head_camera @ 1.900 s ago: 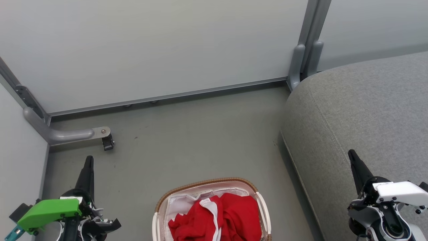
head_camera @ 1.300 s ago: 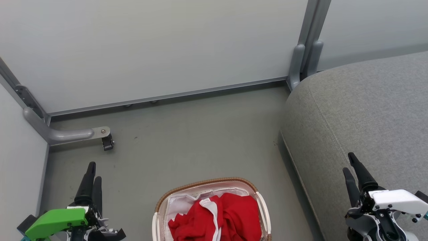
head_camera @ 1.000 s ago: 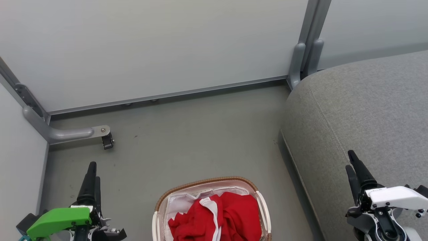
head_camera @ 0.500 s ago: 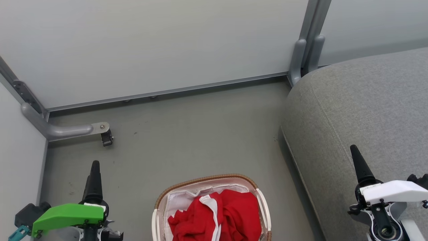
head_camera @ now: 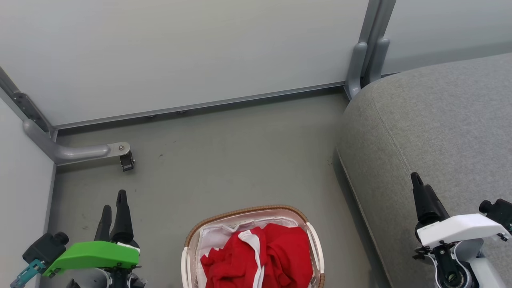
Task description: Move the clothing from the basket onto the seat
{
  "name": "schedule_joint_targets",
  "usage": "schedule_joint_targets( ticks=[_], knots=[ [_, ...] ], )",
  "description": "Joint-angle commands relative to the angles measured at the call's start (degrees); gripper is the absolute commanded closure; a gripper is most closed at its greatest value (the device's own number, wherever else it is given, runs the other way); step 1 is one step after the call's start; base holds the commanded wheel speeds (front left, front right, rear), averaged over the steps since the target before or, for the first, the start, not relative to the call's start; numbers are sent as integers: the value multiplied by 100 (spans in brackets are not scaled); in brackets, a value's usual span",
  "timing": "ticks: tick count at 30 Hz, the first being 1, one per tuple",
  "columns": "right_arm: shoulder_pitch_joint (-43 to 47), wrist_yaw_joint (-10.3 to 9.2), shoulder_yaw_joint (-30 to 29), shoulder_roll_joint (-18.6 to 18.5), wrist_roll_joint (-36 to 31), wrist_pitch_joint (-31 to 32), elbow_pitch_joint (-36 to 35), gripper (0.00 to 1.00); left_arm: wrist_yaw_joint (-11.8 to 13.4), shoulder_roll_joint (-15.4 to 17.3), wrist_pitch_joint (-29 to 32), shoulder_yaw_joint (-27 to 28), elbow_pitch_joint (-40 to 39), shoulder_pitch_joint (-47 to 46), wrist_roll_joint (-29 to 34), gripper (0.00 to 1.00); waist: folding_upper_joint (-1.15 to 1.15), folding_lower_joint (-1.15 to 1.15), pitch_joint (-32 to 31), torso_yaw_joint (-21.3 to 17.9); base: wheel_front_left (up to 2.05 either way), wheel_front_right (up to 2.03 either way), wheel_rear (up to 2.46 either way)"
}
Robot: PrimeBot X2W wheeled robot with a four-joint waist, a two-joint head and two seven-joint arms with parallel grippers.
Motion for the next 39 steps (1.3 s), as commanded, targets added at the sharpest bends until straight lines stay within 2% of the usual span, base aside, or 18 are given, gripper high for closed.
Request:
schedule_joint_targets(
  ticks=[1,21,39],
  knots=[
    [-157,2,19,-78,-276,-78,-56,0,-13,41,-87,10,-70,-145,290,0,0,0,5,6,0,0,0],
    [-156,2,207,-182,-1797,-415,-1,0,26,49,-427,-79,-20,-165,1779,0,0,0,45,40,0,0,0],
    [-138,3,384,-270,-3052,-672,11,0,220,54,-685,-306,179,-142,3175,0,0,0,128,38,0,0,0]
  ],
)
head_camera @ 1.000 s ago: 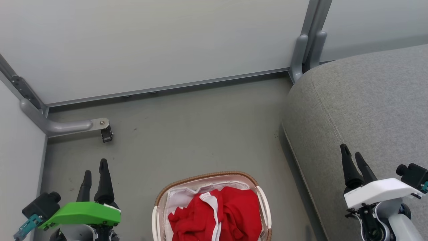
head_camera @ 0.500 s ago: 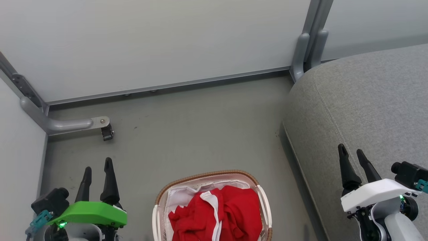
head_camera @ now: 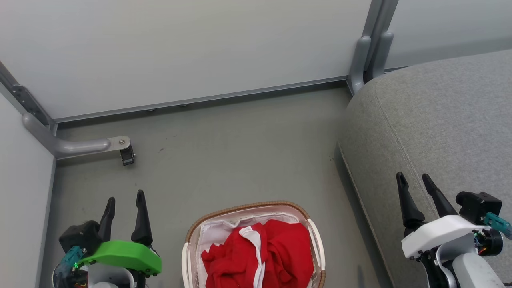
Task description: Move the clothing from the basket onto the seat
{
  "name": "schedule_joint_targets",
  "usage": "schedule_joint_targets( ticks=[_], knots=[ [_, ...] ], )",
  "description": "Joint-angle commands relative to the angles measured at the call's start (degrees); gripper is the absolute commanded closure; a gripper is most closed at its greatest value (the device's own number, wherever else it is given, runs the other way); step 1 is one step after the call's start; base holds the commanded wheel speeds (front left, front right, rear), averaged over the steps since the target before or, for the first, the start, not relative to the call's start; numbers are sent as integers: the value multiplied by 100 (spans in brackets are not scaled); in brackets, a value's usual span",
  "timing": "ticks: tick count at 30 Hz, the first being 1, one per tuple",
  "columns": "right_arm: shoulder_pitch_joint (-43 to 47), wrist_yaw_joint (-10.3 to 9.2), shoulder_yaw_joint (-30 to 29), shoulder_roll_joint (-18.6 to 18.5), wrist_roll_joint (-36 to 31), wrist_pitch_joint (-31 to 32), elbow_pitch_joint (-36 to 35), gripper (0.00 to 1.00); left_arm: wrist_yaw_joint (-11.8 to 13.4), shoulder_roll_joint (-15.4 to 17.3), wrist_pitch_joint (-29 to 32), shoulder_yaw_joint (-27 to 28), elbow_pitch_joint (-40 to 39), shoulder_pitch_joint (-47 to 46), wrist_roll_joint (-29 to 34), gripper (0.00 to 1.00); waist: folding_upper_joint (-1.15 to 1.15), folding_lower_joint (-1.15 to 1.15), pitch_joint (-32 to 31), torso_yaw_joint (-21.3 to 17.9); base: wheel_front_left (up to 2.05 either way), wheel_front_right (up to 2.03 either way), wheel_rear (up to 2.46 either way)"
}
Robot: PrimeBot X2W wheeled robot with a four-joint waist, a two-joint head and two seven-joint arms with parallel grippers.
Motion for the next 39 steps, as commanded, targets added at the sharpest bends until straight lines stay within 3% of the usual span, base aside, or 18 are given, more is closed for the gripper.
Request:
schedule_joint_targets(
  ticks=[1,11,24,39],
  knots=[
    [-74,2,-5,-50,-185,-63,-20,0,48,44,-59,-21,4,-82,181,0,0,0,2,1,0,0,0],
    [35,1,-80,50,-869,-182,33,0,248,60,-180,-73,128,38,807,0,0,0,-9,1,0,0,0],
    [73,1,-26,79,-1470,-336,91,0,326,51,-332,-138,150,165,1236,0,0,0,78,-2,0,0,0],
    [-535,0,283,-39,-1888,-484,-161,0,305,49,-481,-892,746,-490,1395,0,0,0,1369,-336,0,0,0]
  ],
)
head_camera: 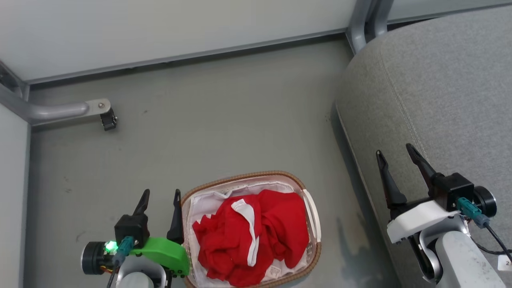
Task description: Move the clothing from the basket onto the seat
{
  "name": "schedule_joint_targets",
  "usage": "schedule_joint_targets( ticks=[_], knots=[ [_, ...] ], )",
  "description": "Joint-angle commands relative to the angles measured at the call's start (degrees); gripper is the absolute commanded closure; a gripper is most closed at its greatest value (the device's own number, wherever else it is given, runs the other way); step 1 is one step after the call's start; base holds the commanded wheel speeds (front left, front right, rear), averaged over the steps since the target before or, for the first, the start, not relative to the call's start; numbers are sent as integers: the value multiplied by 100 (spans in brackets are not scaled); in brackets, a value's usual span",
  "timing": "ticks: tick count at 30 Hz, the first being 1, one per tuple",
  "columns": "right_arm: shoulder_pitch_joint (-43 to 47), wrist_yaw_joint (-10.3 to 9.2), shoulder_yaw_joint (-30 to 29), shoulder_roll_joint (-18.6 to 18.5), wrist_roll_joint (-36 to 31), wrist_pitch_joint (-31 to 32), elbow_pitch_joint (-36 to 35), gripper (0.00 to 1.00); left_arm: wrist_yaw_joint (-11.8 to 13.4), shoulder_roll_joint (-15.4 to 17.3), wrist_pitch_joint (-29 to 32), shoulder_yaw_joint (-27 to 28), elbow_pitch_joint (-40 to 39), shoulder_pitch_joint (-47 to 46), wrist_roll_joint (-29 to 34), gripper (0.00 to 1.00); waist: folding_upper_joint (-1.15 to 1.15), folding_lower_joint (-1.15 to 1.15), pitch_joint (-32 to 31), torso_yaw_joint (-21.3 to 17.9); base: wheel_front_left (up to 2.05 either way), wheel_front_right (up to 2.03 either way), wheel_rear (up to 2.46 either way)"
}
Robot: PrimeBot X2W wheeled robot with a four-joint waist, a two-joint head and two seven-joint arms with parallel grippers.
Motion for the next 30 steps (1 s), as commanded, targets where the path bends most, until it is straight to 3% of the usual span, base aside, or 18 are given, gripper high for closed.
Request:
schedule_joint_targets(
  ticks=[1,14,30],
  knots=[
    [-151,-3,11,-64,-100,-49,-46,0,12,32,-46,-85,66,-192,119,0,0,0,560,-231,0,0,0],
    [-855,-3,80,-119,38,-59,-249,0,-9,35,-51,-972,1133,-1122,-451,0,0,0,1794,-742,0,0,0],
    [-1254,-3,234,43,97,-59,-532,0,-171,35,-50,-2124,2488,-1853,-1122,0,0,0,2489,-1054,0,0,0]
  ],
)
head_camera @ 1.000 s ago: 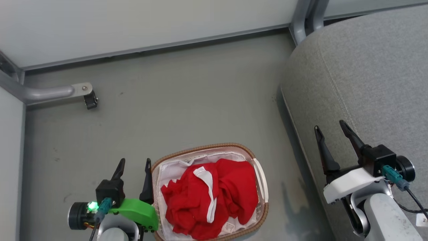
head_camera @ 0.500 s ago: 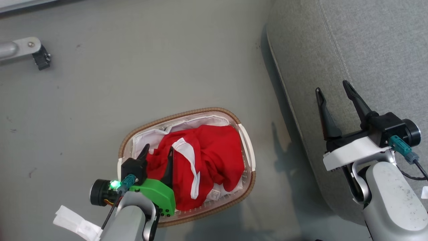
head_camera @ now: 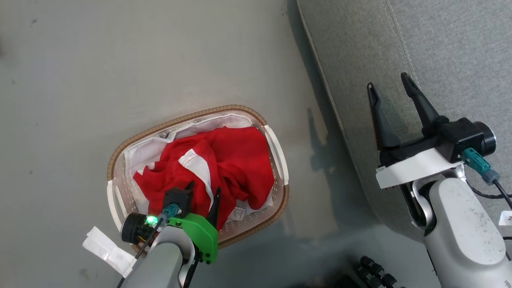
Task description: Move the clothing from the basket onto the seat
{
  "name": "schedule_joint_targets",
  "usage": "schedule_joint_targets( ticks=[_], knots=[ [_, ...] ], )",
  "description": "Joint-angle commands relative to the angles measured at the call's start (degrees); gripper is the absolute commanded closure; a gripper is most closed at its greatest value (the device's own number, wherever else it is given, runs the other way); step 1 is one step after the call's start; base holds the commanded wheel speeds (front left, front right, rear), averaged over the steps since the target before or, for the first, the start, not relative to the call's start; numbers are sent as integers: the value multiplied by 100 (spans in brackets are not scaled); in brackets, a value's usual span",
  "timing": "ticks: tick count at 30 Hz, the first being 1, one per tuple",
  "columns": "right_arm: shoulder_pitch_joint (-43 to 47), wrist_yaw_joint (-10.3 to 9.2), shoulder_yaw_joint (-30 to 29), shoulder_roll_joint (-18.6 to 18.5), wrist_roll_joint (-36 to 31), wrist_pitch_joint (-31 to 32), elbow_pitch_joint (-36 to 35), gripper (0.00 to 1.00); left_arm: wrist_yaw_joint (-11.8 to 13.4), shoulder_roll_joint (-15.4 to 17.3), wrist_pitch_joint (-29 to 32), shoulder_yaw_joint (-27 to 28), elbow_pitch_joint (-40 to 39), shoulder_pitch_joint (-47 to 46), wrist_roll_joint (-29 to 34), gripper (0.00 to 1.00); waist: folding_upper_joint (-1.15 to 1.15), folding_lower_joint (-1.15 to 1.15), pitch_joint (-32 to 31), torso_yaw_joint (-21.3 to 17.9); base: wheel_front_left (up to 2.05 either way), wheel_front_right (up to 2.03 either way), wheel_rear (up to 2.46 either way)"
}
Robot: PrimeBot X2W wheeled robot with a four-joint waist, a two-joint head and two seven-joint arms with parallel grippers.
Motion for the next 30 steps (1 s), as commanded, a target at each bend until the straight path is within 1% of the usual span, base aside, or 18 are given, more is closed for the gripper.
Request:
schedule_joint_targets(
  ticks=[1,7,13,16,17,18,19,20,25,30],
  knots=[
    [-111,-4,46,15,21,-25,-64,0,17,39,-6,-94,143,-180,-44,0,0,-1,167,-133,0,0,0],
    [-246,-4,145,84,15,-24,-265,0,210,38,-6,-413,677,-473,-191,0,0,-1,353,-248,0,0,0],
    [-322,-5,191,127,61,-24,-447,0,416,39,-6,-509,897,-689,-305,0,0,-1,519,-312,0,0,0],
    [-377,-4,259,138,95,-24,-511,0,484,39,-6,-576,1127,-800,-266,0,0,-1,577,-350,0,0,0],
    [-390,-4,281,139,101,-24,-521,0,505,40,-6,-565,1175,-806,-292,7,0,-1,585,-358,0,0,0],
    [-394,-5,302,138,105,-24,-528,0,508,38,-6,-570,1220,-815,-312,26,0,-1,592,-366,0,0,0],
    [-396,-5,317,138,107,-24,-532,0,500,37,-6,-572,1264,-823,-338,58,0,-1,596,-374,0,0,0],
    [-396,-4,335,145,104,-24,-529,0,462,37,-6,-588,1309,-837,-341,100,0,-1,588,-381,0,0,0],
    [-333,-5,380,154,102,-24,-432,0,401,37,-6,-572,1393,-787,-384,100,0,-1,440,-377,0,0,0],
    [-197,-4,411,166,118,-24,-314,0,412,37,-6,-457,1292,-558,-408,100,0,-1,91,-313,0,0,0]
  ],
)
